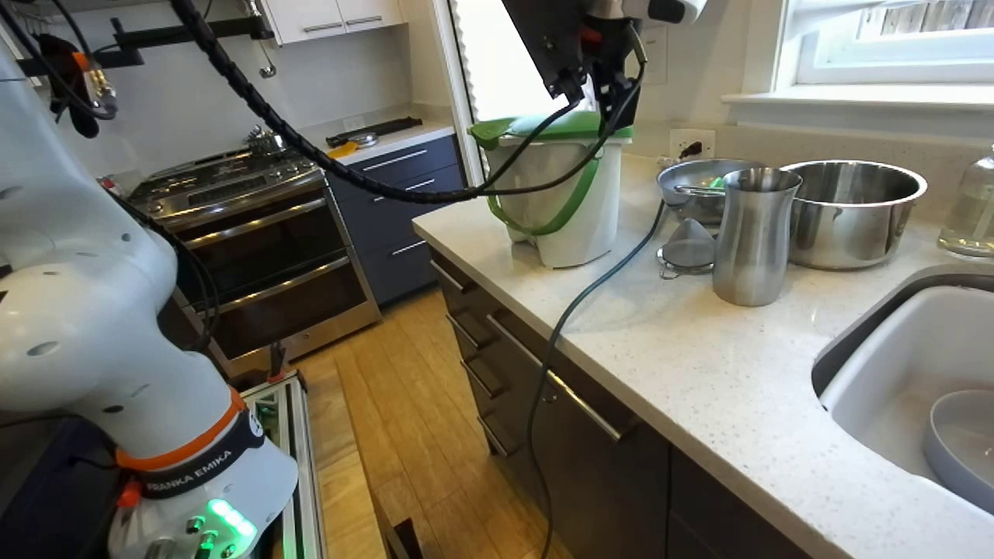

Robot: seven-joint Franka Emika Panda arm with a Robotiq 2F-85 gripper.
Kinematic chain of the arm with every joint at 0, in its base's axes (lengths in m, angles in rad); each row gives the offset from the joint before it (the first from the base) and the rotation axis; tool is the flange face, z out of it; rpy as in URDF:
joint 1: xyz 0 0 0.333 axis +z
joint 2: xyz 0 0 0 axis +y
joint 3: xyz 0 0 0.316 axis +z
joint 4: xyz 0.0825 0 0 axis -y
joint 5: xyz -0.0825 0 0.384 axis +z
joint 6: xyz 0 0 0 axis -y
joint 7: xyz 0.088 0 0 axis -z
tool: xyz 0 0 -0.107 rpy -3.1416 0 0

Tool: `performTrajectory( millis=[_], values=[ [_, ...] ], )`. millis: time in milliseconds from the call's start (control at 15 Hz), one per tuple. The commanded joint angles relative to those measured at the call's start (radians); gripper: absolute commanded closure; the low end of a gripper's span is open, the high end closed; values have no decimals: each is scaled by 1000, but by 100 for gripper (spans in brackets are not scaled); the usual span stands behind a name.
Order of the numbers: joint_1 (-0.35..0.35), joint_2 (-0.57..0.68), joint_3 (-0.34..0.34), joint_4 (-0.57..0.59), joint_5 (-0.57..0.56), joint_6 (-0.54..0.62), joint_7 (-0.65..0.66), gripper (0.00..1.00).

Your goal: Open the bin

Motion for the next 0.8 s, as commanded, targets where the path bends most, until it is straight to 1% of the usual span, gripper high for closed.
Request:
performTrajectory(
  millis=[0, 267, 733],
  values=[
    [-40, 51, 20, 33, 53, -18, -4, 0],
    [-55, 80, 35, 41, 132, -19, -1, 0],
    [-65, 119, 52, 55, 202, -6, 1, 0]
  ],
)
